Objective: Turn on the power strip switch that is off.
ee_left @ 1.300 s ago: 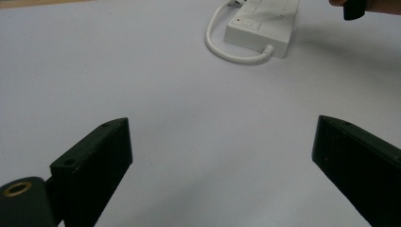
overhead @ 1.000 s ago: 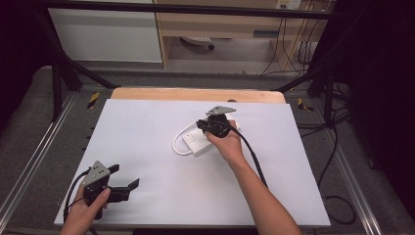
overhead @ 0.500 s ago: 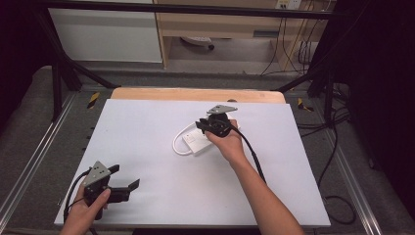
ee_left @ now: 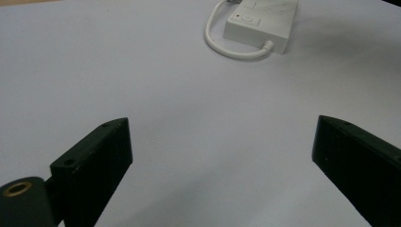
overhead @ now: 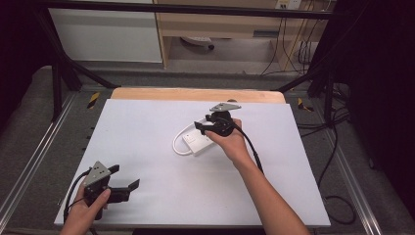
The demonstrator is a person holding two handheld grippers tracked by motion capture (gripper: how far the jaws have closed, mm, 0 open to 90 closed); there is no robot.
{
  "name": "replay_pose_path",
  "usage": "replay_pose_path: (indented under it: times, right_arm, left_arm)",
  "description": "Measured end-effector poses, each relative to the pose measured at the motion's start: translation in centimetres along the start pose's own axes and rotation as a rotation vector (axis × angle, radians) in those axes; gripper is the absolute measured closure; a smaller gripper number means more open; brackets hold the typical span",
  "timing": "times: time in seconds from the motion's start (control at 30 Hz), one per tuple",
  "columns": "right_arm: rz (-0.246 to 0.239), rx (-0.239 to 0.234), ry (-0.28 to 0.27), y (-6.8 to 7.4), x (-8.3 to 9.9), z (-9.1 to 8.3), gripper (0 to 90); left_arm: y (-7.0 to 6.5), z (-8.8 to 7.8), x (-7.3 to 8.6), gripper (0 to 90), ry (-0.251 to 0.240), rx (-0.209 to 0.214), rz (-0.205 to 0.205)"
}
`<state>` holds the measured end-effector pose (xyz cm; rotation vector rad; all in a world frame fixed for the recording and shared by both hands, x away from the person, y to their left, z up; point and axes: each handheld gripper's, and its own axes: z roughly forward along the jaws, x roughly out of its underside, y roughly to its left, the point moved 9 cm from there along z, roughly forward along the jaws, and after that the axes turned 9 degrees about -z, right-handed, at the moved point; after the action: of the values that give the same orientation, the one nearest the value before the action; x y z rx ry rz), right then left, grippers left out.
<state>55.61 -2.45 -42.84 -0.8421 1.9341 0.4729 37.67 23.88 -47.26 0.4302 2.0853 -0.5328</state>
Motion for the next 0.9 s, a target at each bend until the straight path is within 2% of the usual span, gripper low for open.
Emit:
replay_pose_path:
  times: [0.1, 0.17, 0.5, 0.7, 0.9]
  right_arm:
    - [0.0, 0.028, 0.01, -0.3, -0.1, -0.3, 35.1]
    - [0.015, 0.025, 0.007, -0.4, -0.2, -0.4, 32.7]
    - [0.019, 0.015, 0.0, -0.6, -0.6, -1.2, 26.9]
    - [0.024, 0.021, 0.016, -0.8, -0.5, -1.6, 15.6]
    - [0.023, 0.027, -0.001, -1.0, -0.9, -3.0, 8.5]
  left_arm:
    - [0.0, 0.0, 0.0, 6.0, -0.001, 0.001, 0.0]
    - [0.0, 0.0, 0.0, 6.0, 0.001, -0.001, -0.001]
    - [0.0, 0.0, 0.0, 6.0, 0.002, 0.001, 0.0]
    - [0.0, 0.1, 0.1, 6.0, 0.003, 0.003, 0.003]
    - [0.1, 0.0, 0.0, 6.0, -0.001, -0.001, -0.004]
